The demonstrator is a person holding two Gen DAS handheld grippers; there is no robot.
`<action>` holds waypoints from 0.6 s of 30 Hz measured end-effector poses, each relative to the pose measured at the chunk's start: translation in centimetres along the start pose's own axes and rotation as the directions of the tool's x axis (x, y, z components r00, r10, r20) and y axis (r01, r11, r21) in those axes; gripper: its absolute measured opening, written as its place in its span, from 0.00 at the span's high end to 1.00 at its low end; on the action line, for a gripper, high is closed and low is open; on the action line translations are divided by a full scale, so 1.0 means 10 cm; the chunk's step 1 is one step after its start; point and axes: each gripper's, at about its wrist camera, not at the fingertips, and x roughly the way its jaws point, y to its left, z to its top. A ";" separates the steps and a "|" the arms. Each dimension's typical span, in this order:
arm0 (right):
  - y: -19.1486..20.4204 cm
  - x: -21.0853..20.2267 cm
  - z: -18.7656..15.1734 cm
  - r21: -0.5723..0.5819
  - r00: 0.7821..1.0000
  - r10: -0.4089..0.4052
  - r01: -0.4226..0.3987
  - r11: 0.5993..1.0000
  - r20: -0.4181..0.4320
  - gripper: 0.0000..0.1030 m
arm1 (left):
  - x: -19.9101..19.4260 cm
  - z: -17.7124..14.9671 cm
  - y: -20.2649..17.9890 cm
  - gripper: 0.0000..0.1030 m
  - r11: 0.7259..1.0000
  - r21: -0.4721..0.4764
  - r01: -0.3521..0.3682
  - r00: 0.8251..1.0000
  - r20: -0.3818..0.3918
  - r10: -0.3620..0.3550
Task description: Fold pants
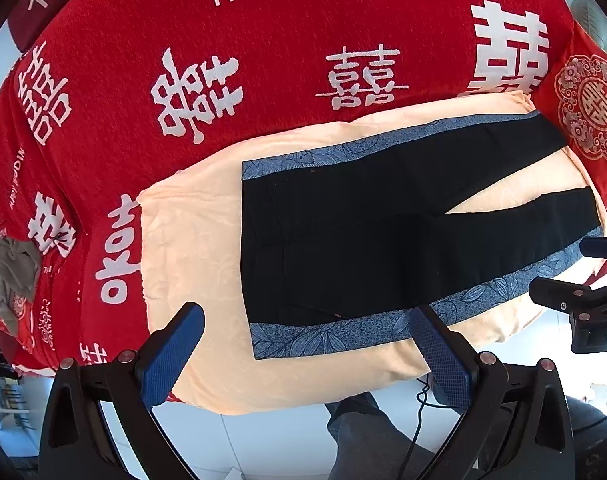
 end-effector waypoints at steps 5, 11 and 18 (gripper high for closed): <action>-0.01 0.00 0.02 -0.004 1.000 0.003 -0.003 1.000 0.001 0.00 | -0.01 0.01 0.00 0.00 1.000 0.001 -0.012 1.000 0.007 0.012; -0.03 0.00 0.06 -0.010 1.000 0.007 -0.007 1.000 0.009 0.00 | -0.02 0.03 -0.04 0.00 1.000 0.006 -0.023 1.000 0.017 0.023; -0.05 0.00 0.08 -0.012 1.000 0.015 -0.015 1.000 0.010 0.00 | -0.03 0.03 -0.08 0.00 0.999 0.015 -0.050 0.999 0.023 0.050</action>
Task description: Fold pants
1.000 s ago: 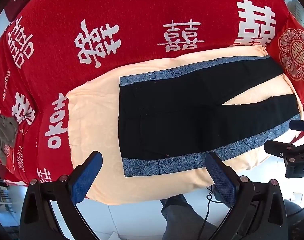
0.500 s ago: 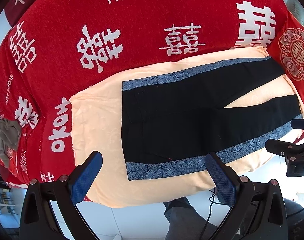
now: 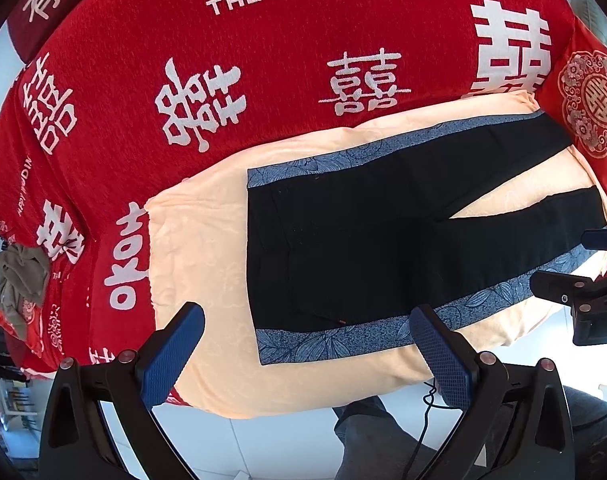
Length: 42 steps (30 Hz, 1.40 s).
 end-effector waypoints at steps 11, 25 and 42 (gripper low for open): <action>-0.02 0.03 0.01 -0.008 1.000 0.009 -0.009 1.000 -0.019 0.00 | -0.01 0.00 -0.05 0.00 1.000 -0.005 -0.015 1.000 -0.018 0.015; -0.31 0.02 -0.05 -0.107 0.996 0.068 -0.074 0.992 -0.064 0.00 | -0.15 -0.18 -0.31 0.00 0.974 -0.226 -0.031 0.995 -0.102 0.008; -0.31 0.22 -0.02 -0.103 0.999 0.000 -0.005 0.995 -0.050 0.00 | 0.09 -0.38 -0.19 0.00 0.962 -0.273 -0.013 0.987 -0.157 -0.031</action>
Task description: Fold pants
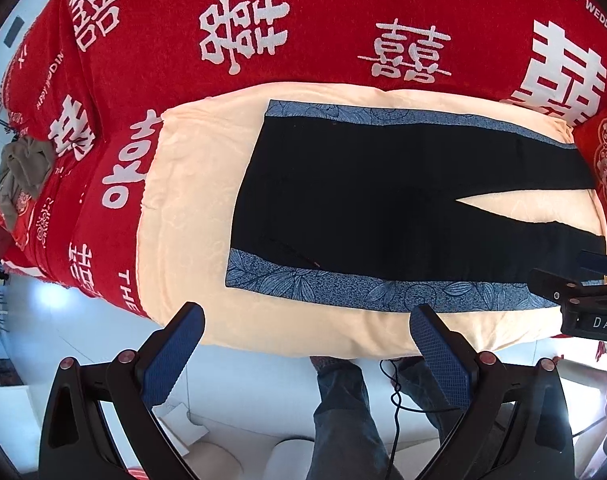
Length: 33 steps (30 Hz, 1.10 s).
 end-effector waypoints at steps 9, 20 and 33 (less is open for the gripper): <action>0.11 0.39 -0.02 0.104 1.000 0.008 -0.008 0.995 -0.001 0.00 | 0.66 0.09 0.24 0.00 0.997 0.047 0.063 0.997 -0.050 -0.060; 0.24 1.60 -0.45 0.331 0.759 0.645 -0.632 0.700 0.087 0.37 | 1.66 -0.10 0.64 0.00 0.955 -0.149 0.258 0.962 -0.055 -0.269; 0.16 2.64 -0.57 0.434 0.644 0.710 -0.748 0.502 0.287 0.47 | 2.35 -0.46 0.75 0.00 0.848 -0.296 0.440 0.879 -0.052 -0.475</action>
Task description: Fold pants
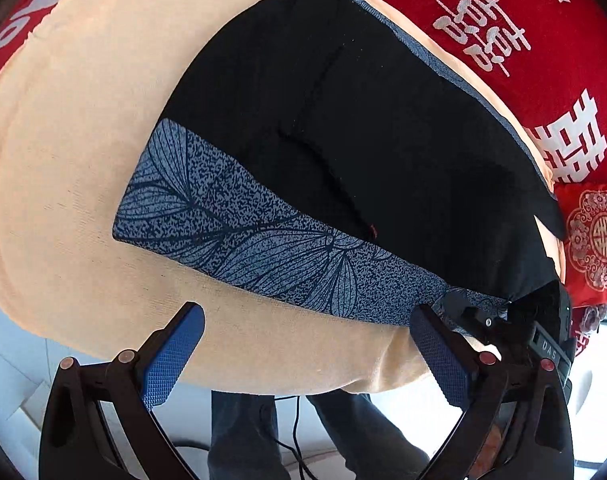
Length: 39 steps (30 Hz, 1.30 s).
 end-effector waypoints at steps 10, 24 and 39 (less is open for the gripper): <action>0.58 -0.36 0.04 -0.068 0.988 0.155 -0.153 0.986 0.026 0.86 | -0.01 0.25 0.06 0.00 0.963 -0.183 0.197 0.980 0.068 -0.188; -0.27 -0.77 -0.08 0.005 0.995 0.076 -0.076 0.997 0.067 0.53 | 0.03 0.63 -0.02 0.80 0.959 -0.120 0.257 0.966 0.054 -0.252; -0.04 -1.69 0.05 0.082 0.951 0.120 -0.149 0.985 0.284 0.94 | -0.32 0.67 -0.12 0.80 0.980 -0.047 0.192 0.980 0.058 -0.190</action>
